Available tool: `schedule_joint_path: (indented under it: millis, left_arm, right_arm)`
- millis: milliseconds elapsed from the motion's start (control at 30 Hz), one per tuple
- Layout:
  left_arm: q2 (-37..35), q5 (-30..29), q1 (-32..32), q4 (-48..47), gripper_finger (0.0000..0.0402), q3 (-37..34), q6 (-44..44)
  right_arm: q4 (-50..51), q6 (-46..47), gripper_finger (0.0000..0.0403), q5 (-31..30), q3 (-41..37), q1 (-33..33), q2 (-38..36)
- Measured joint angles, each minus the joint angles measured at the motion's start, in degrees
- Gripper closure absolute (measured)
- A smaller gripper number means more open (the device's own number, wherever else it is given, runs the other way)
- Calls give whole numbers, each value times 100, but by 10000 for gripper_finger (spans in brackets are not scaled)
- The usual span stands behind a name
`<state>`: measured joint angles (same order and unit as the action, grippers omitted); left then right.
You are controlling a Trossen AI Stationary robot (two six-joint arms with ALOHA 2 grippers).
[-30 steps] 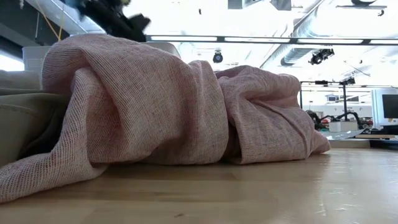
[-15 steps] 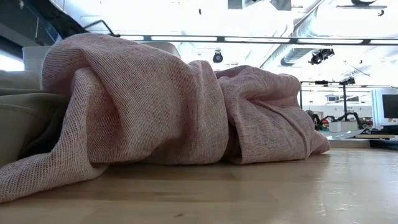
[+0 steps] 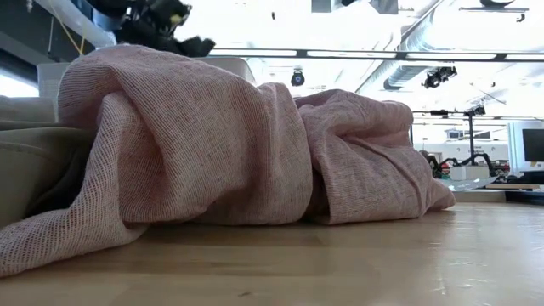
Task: Sort clothes
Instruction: Put the black jacket into the laundry bin
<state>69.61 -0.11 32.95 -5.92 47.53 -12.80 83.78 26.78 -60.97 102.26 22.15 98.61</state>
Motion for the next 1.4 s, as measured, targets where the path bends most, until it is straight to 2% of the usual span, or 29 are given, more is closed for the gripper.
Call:
schedule_joint_path:
  millis: [133, 233, 300, 433, 500, 567, 700, 900, 1100, 1267, 1400]
  left_arm:
    - [423, -1092, -263, 200, 401, 12, 272]
    - [1018, -1495, -175, 29, 401, 4, 287]
    - [1476, -1423, -63, 12, 401, 4, 287]
    - [2248, -594, 166, 120, 402, 27, 285]
    - [2456, -256, 261, 142, 402, 43, 266]
    - [2506, -176, 321, 86, 402, 93, 261]
    - [2042, -169, 283, -293, 402, 217, 289]
    - [547, -280, -51, -492, 401, 319, 345]
    - [-758, -1383, -430, -643, 401, 254, 479]
    - [-927, -2847, -491, -635, 401, -200, 650]
    - [-534, -2973, -114, -631, 401, -548, 652]
  right_arm:
    - [-1, 23, 238, 90, 0, 2, 0]
    - [-6, 40, 238, 213, 0, 0, 0]
    - [-19, 39, 238, 244, 0, 0, 0]
    - [-23, 23, 238, 149, 0, 0, 0]
    - [-23, -3, 238, 125, 0, 0, 0]
    - [-23, -14, 238, 121, 0, 0, 0]
    - [-20, -23, 238, 117, 0, 0, 0]
    - [-12, -18, 238, 125, 0, 2, 0]
    - [7, 30, 238, 149, 2, 2, 0]
    - [5, 28, 238, 149, 1, 2, 0]
    - [3, 25, 238, 140, 2, 2, 0]
